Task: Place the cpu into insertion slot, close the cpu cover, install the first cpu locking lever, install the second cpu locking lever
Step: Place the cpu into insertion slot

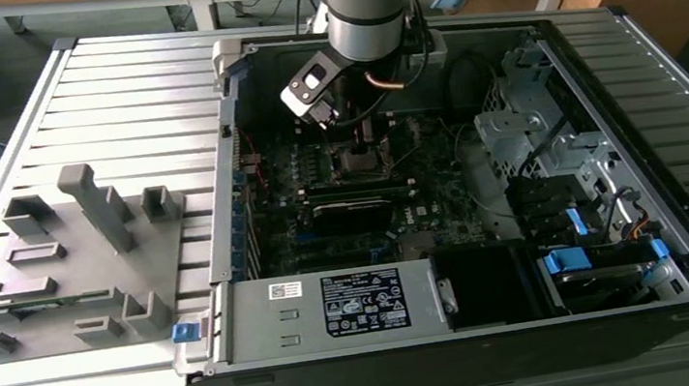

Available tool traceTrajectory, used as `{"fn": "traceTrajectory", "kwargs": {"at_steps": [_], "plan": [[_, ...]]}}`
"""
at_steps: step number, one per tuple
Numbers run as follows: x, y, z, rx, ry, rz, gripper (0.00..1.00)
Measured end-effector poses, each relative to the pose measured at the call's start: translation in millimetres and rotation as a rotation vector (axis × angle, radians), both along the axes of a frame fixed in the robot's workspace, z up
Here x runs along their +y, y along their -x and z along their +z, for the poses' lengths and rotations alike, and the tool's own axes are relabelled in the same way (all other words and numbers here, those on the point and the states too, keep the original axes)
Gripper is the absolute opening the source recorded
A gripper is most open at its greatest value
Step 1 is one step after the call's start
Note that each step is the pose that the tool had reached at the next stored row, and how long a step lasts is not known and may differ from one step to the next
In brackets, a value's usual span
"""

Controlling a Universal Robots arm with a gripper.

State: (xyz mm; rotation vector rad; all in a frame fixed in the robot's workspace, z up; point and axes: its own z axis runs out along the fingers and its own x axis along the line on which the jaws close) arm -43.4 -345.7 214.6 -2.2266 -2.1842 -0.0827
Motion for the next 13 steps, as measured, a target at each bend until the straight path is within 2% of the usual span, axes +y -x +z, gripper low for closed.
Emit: {"fn": "traceTrajectory", "kwargs": {"at_steps": [7,9,13], "plan": [[0.0,0.0,1.5,-0.0001,-0.0002,0.0,0.11],[0.0,0.1,1.3,0.0001,-0.0102,0.002,0.11],[0.0,0.1,-1.4,0.0001,-0.0113,0.005,0.11]]}}
